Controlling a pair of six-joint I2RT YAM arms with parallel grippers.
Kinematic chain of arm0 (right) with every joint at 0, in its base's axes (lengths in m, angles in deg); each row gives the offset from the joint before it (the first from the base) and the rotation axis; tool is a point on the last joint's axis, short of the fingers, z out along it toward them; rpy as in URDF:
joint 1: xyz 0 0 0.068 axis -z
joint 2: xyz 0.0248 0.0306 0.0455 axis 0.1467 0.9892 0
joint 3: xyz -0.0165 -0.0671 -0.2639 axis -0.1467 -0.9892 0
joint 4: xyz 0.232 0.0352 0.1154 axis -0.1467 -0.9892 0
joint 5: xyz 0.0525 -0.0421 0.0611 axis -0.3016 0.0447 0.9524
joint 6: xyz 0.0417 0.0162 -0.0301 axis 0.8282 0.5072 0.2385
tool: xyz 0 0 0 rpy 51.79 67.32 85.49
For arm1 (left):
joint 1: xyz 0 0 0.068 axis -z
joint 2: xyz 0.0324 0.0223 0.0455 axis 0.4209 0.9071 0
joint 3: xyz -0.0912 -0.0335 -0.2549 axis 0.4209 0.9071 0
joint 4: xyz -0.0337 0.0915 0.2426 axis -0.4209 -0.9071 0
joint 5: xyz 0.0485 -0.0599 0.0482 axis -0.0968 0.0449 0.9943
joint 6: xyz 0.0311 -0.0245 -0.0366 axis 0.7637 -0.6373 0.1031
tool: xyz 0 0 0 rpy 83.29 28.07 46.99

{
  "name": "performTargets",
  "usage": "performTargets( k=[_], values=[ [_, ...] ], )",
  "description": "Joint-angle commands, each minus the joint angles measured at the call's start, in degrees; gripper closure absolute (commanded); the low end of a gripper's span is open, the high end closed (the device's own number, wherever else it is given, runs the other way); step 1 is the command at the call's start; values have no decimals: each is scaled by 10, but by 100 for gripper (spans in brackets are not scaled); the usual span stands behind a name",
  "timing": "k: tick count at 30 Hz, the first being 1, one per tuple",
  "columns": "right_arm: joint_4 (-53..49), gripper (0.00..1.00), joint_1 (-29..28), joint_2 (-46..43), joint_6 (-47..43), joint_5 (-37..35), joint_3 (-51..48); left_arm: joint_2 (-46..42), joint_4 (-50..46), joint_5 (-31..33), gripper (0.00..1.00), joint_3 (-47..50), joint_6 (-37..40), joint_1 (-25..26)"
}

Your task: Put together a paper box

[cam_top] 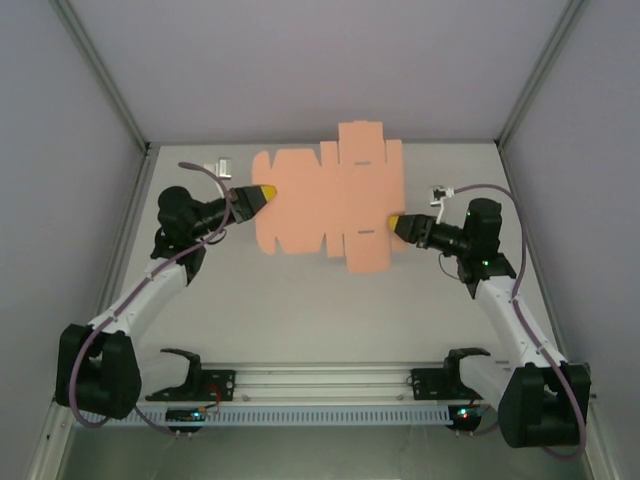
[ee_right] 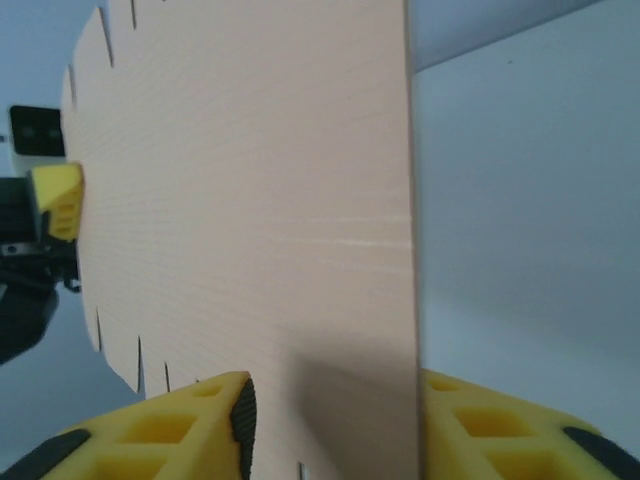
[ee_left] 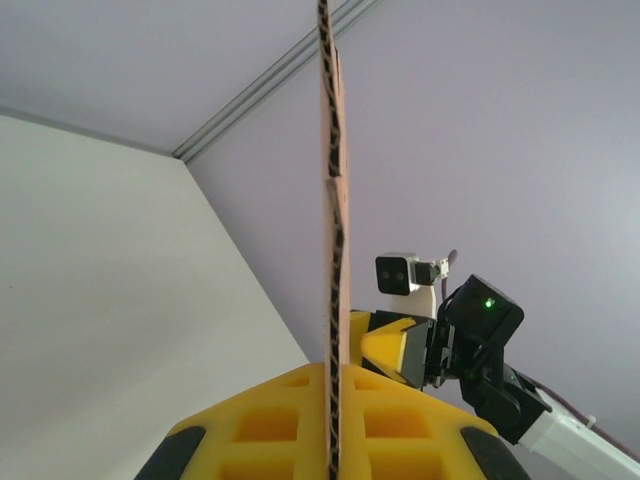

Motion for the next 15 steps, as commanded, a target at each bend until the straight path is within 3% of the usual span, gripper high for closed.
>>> performTargets(
  k=[1,4,7,8,10,13,15],
  values=[
    [44,73,0,-1,17,43,9,-16,8,2,100,-12,7,2],
    [34,100,2,-3,9,42,10,-24,-10,15,100,-5,23,-2],
    [25,100,2,-1,-14,39,13,-32,-48,23,100,-4,49,-3],
    [22,100,2,-1,-24,31,14,-35,-83,33,83,-8,64,-2],
    [11,100,0,3,-32,12,15,-48,-218,86,4,-28,121,-4],
    [-38,100,-6,15,-80,-17,13,-69,-517,321,0,-78,212,-2],
    [-74,100,-20,33,-114,-54,12,-74,-623,455,0,-84,239,-3]
  ],
)
